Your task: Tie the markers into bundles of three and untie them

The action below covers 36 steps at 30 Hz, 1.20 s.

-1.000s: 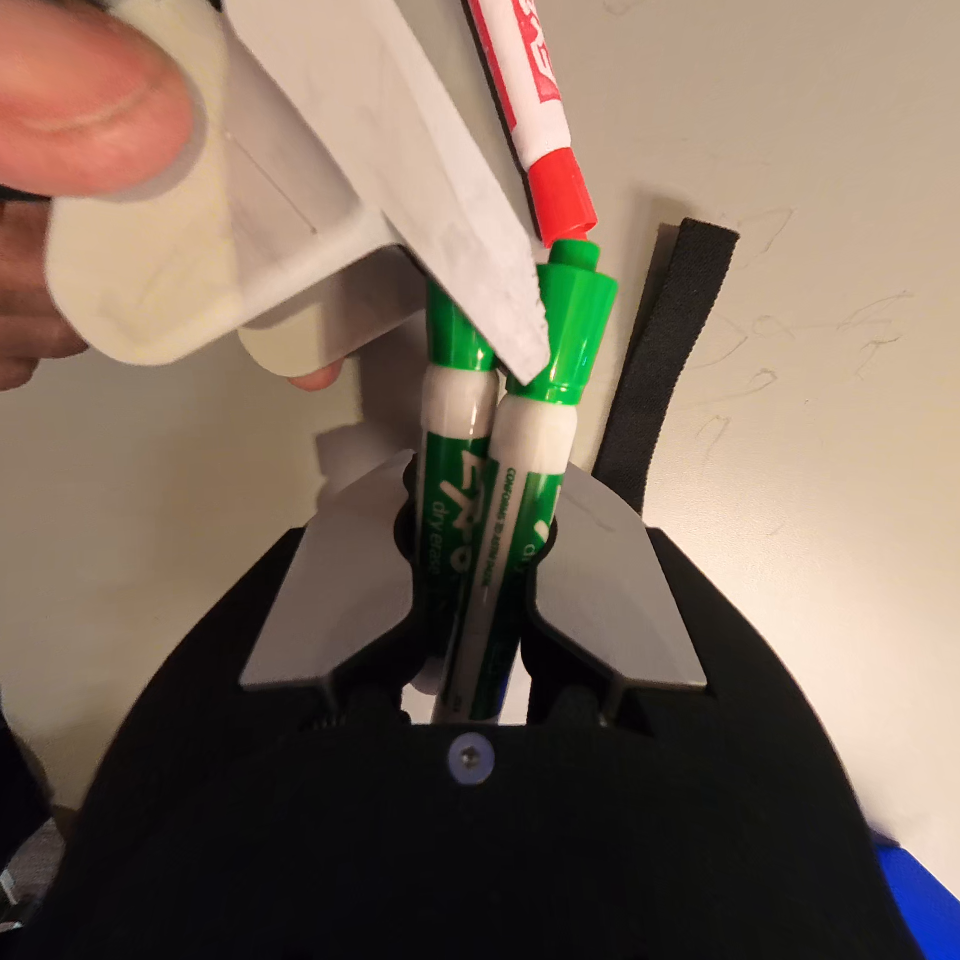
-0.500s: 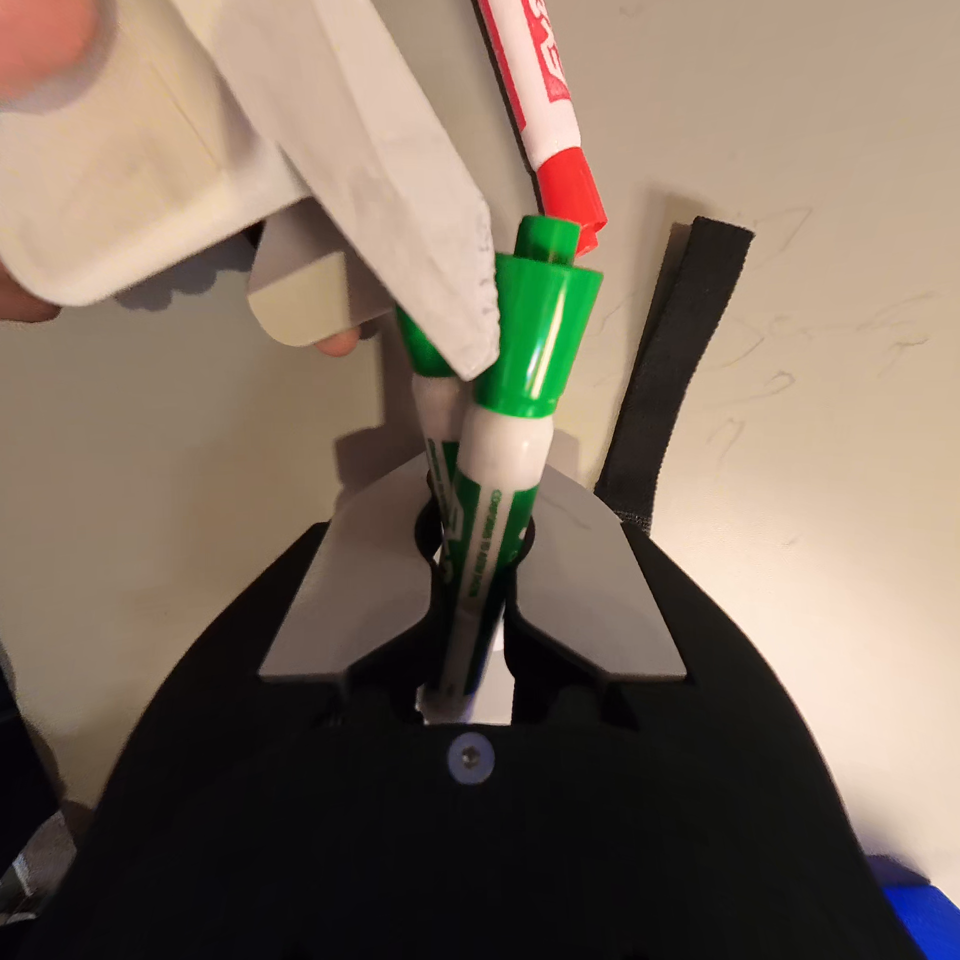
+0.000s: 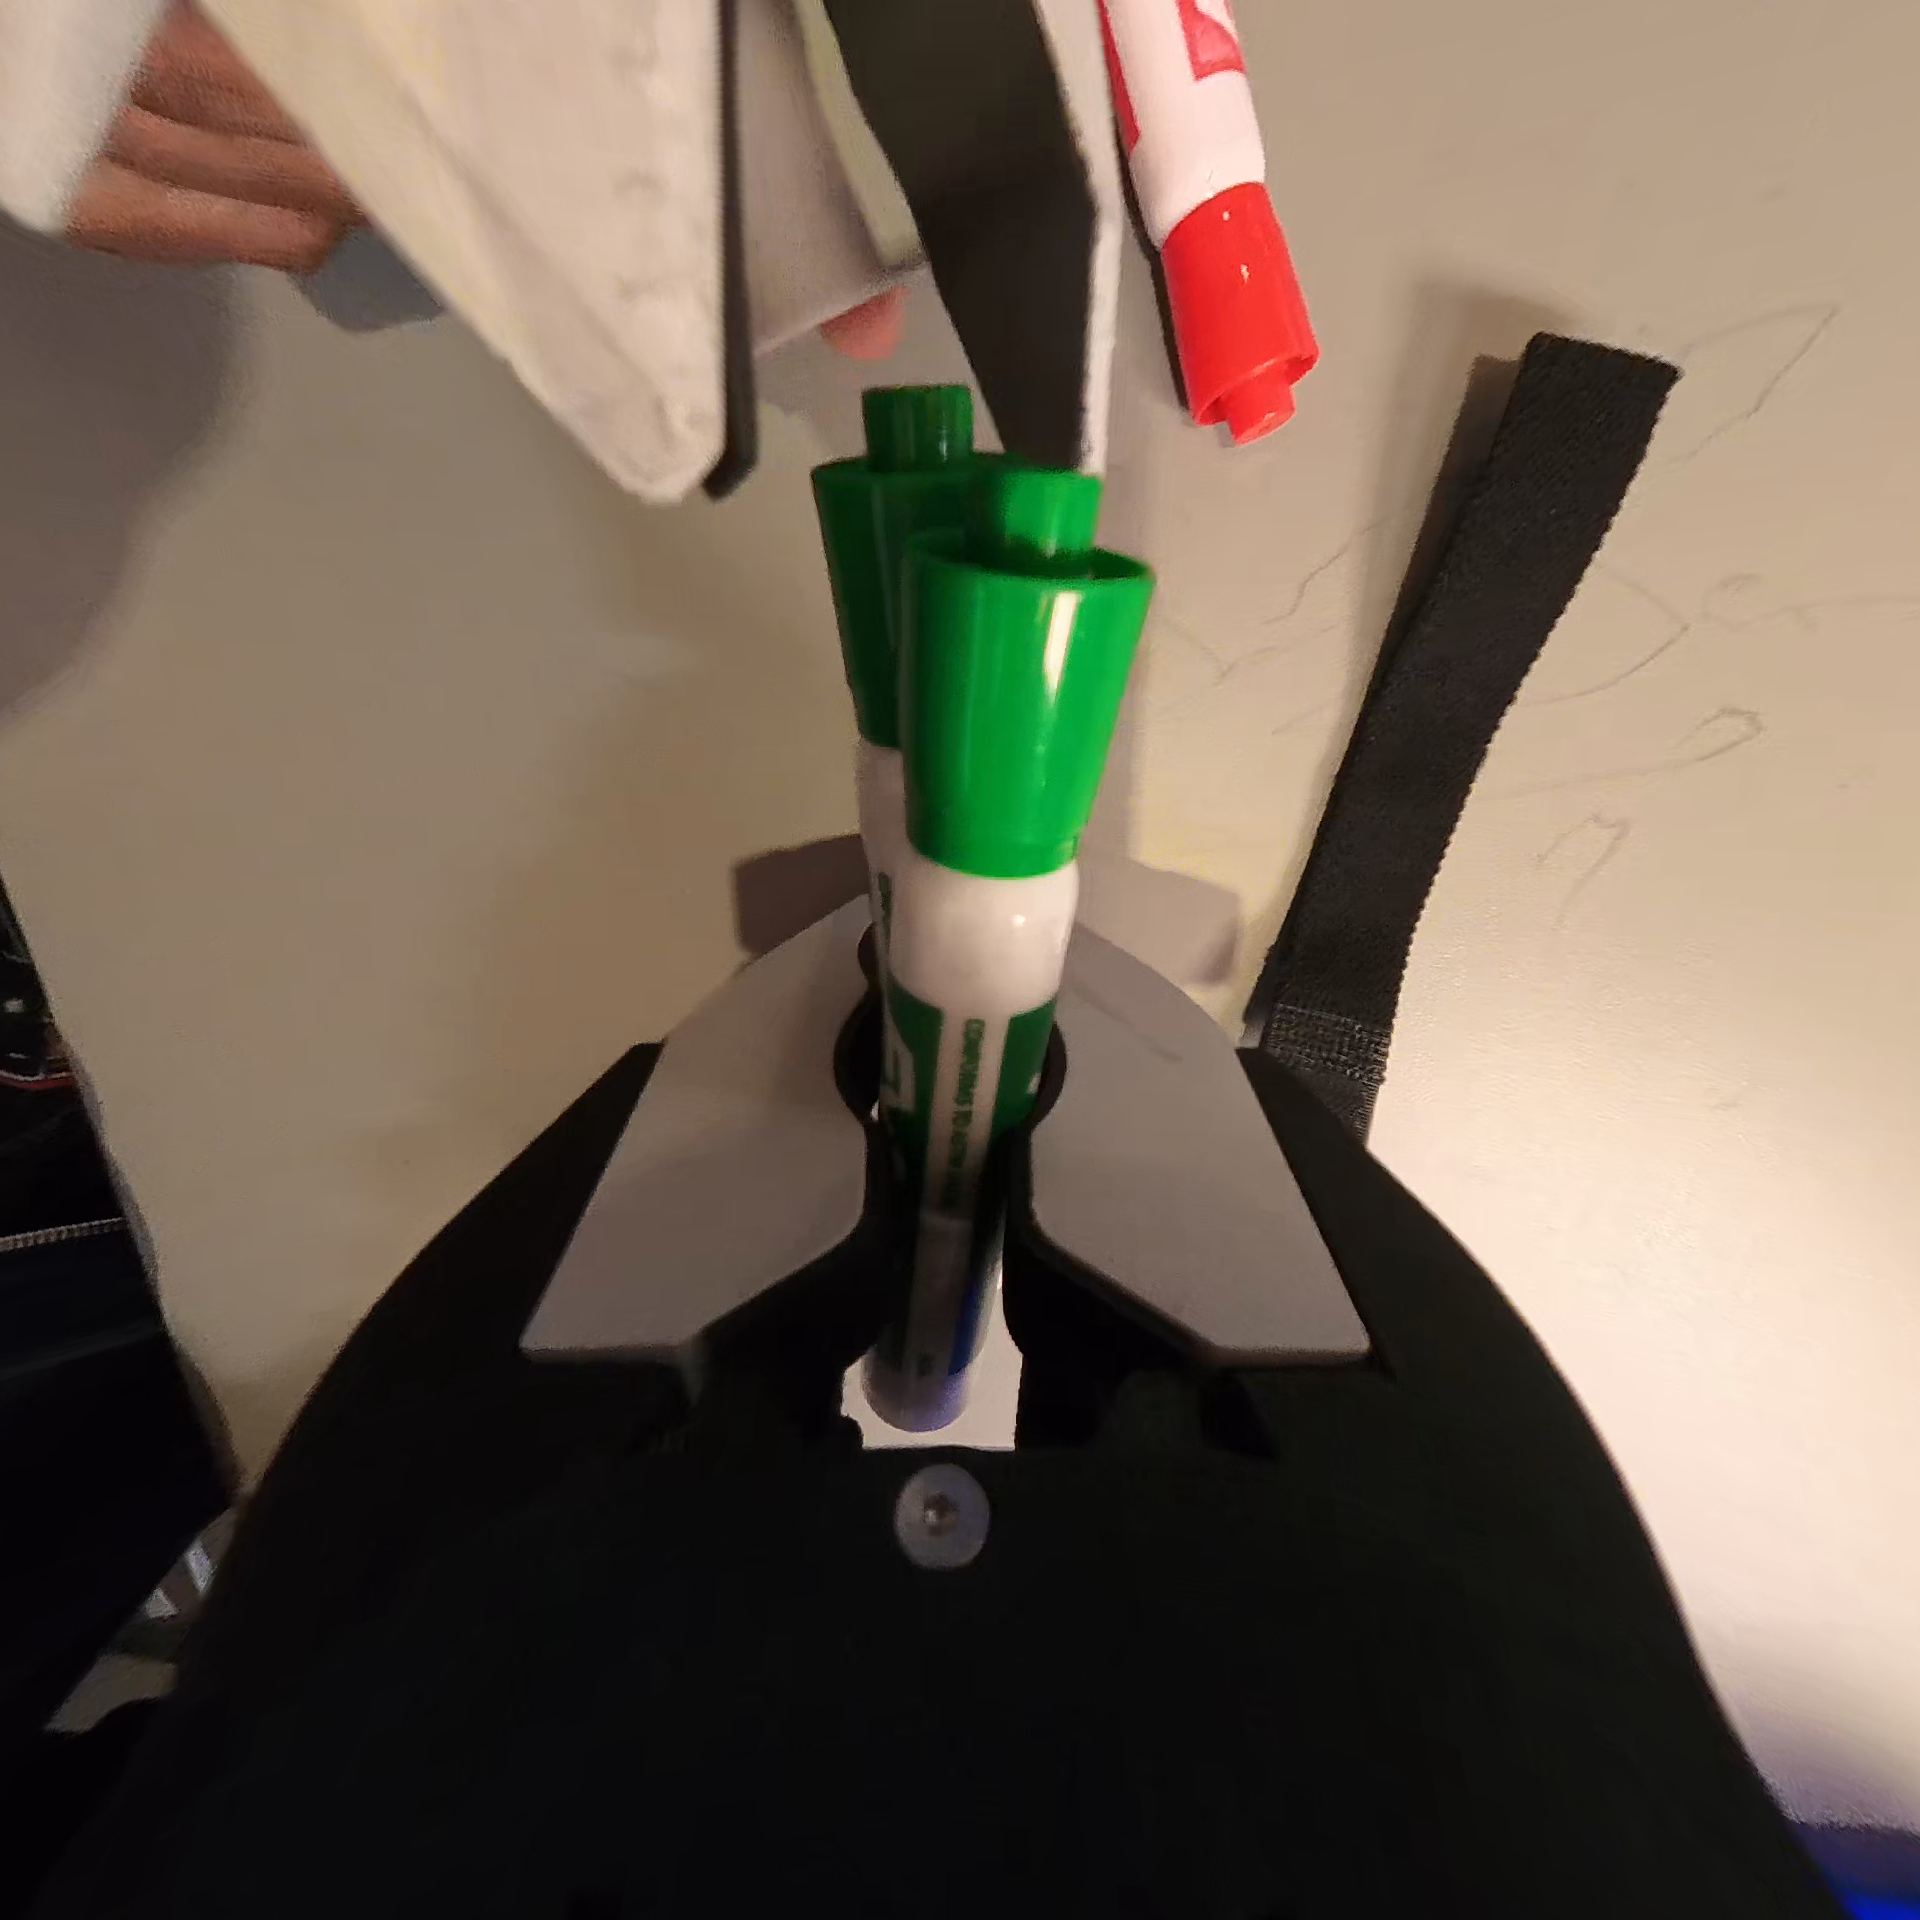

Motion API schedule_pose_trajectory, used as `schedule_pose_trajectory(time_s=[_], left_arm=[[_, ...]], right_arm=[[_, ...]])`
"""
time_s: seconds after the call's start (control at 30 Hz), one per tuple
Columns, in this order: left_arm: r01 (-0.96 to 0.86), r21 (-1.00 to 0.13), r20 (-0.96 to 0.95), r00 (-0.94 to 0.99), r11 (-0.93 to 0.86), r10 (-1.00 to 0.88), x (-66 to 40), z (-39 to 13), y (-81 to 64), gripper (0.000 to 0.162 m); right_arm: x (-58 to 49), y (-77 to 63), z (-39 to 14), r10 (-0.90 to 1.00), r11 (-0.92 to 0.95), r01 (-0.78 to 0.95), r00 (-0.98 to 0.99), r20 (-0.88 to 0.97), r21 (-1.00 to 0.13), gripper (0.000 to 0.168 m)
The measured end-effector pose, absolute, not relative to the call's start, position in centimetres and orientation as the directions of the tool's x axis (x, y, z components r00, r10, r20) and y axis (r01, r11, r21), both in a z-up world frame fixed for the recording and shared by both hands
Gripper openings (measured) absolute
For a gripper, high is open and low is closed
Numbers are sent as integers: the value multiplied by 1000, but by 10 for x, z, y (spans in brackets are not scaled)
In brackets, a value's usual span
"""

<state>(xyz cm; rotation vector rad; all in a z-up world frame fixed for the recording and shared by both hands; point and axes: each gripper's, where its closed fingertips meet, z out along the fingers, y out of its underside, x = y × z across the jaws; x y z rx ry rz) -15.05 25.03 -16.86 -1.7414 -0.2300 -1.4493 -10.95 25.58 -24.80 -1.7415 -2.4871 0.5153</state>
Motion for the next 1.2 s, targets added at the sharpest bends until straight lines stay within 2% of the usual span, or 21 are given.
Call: schedule_pose_trajectory(time_s=[0.07,0.2,0.33,0.53,0.67,1.2], left_arm=[[586,-524,851,373,-618,-368,-148,-171,252,46],[660,-506,859,327,-555,-393,-138,-165,255,55],[689,-528,825,278,-496,-493,-122,-152,254,48],[658,-623,737,315,-423,-598,-109,-140,251,35],[609,-686,684,354,-398,-638,-105,-137,246,22],[600,-681,704,379,-420,-601,-103,-142,246,20]], right_arm=[[-112,253,-245,921,286,900,-353,-167,-328,20],[-115,245,-233,902,242,888,-354,-245,-390,20],[-118,230,-217,858,208,862,-388,-336,-462,20],[-118,212,-199,792,181,825,-445,-419,-535,20],[-118,207,-196,773,175,819,-458,-439,-547,20],[-117,204,-203,772,190,832,-455,-444,-522,20]])
